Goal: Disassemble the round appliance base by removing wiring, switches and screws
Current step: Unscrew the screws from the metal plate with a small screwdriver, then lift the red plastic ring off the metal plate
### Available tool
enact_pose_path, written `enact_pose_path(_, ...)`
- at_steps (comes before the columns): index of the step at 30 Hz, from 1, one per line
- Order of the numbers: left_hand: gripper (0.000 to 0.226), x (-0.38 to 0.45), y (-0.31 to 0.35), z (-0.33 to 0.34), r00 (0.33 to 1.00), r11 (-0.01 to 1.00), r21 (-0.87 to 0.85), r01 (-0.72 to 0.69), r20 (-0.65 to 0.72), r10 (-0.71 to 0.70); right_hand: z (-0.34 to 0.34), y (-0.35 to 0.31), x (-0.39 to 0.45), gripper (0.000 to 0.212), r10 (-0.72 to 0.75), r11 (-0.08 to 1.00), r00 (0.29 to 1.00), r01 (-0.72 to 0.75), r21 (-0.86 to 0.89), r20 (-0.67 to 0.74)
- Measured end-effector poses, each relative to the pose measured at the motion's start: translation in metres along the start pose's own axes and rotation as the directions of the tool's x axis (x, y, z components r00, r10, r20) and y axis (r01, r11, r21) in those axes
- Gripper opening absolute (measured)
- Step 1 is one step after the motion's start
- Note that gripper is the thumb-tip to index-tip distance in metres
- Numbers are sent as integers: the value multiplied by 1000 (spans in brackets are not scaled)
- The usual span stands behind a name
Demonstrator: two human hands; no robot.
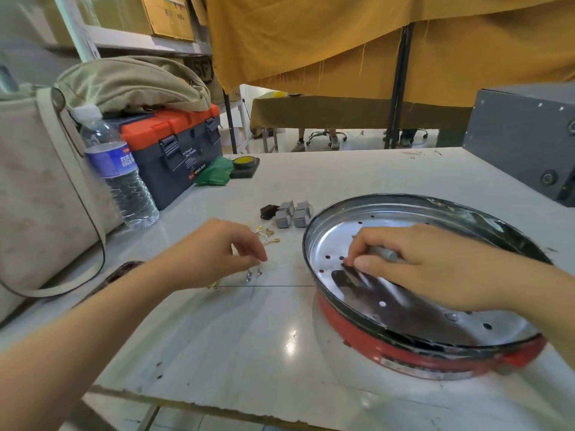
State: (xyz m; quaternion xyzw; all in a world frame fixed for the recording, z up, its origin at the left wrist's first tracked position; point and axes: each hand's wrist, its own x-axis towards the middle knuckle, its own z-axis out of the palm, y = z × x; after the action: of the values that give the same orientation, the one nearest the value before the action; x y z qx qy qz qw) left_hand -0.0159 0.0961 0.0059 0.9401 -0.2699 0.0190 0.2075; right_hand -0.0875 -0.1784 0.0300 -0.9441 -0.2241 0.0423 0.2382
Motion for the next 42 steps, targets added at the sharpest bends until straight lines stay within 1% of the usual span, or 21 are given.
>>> enact_pose_path(3, 18, -2, 0, 10, 1000, 997, 79, -20, 19, 19, 6, 1, -2, 27, 9, 999, 1000, -10, -41, -2)
enact_pose_path(6, 16, -2, 0, 19, 998, 984, 169, -50, 57, 40, 7, 1, -1, 27, -1, 999, 1000, -1, -45, -25)
enact_pose_path(9, 14, -1, -2, 21, 997, 968, 246, -55, 57, 42, 7, 2, 0, 25, 1, 999, 999, -2, -36, -35)
enact_pose_path(14, 17, -1, -5, 20, 997, 954, 293, -61, 55, 47, 8, 2, 0, 25, 8, 1000, 999, -9, -9, -49)
enact_pose_path(16, 17, 0, -4, 18, 998, 958, 285, -40, 52, 26, 8, 3, 0, 25, 11, 1000, 999, -11, -4, -52)
enact_pose_path(18, 19, 0, -3, 14, 999, 970, 242, -18, 37, 9, 8, 3, 0, 24, 13, 1000, 998, -12, 4, -57)
enact_pose_path(20, 20, 1, 0, 10, 1000, 986, 167, -15, -11, 17, 8, 5, 0, 20, 5, 1000, 998, -5, -8, -60)
enact_pose_path(22, 15, 2, 5, 7, 997, 999, 45, 9, -81, -5, 8, 5, 0, 15, 3, 1000, 997, -3, -3, -74)
enact_pose_path(24, 5, 5, 14, 8, 990, 991, -121, 59, -120, -73, 6, 5, -1, 12, 6, 1000, 993, -4, 13, -116)
enact_pose_path(25, 6, 8, 21, 10, 986, 973, -213, 87, -123, -115, 3, 5, -2, 12, 7, 1000, 990, -3, 26, -143)
enact_pose_path(27, 18, 14, 34, 16, 975, 906, -395, 150, -93, -202, -3, 7, -5, 18, 19, 995, 982, -1, 95, -187)
enact_pose_path(29, 25, 21, 47, 22, 964, 834, -513, 202, -45, -261, -10, 11, -10, 22, 61, 985, 975, -25, 169, -212)
enact_pose_path(30, 25, 25, 52, 24, 962, 821, -530, 215, -31, -272, -13, 14, -13, 23, 88, 980, 971, -45, 194, -221)
enact_pose_path(32, 18, 31, 59, 29, 962, 829, -512, 226, -19, -274, -17, 21, -19, 24, 127, 972, 961, -71, 224, -245)
enact_pose_path(35, 8, 39, 62, 32, 953, 813, -523, 257, -5, -304, -21, 33, -26, 20, 151, 968, 952, -88, 234, -267)
enact_pose_path(38, 17, 40, 65, 32, 947, 791, -553, 263, -10, -322, -22, 43, -34, 12, 176, 967, 939, -109, 229, -296)
enact_pose_path(40, 24, 39, 66, 32, 951, 787, -574, 227, -41, -305, -22, 49, -38, 8, 195, 966, 924, -122, 229, -330)
enact_pose_path(42, 36, 38, 66, 30, 951, 773, -607, 186, -88, -298, -23, 52, -39, 4, 208, 966, 909, -132, 223, -361)
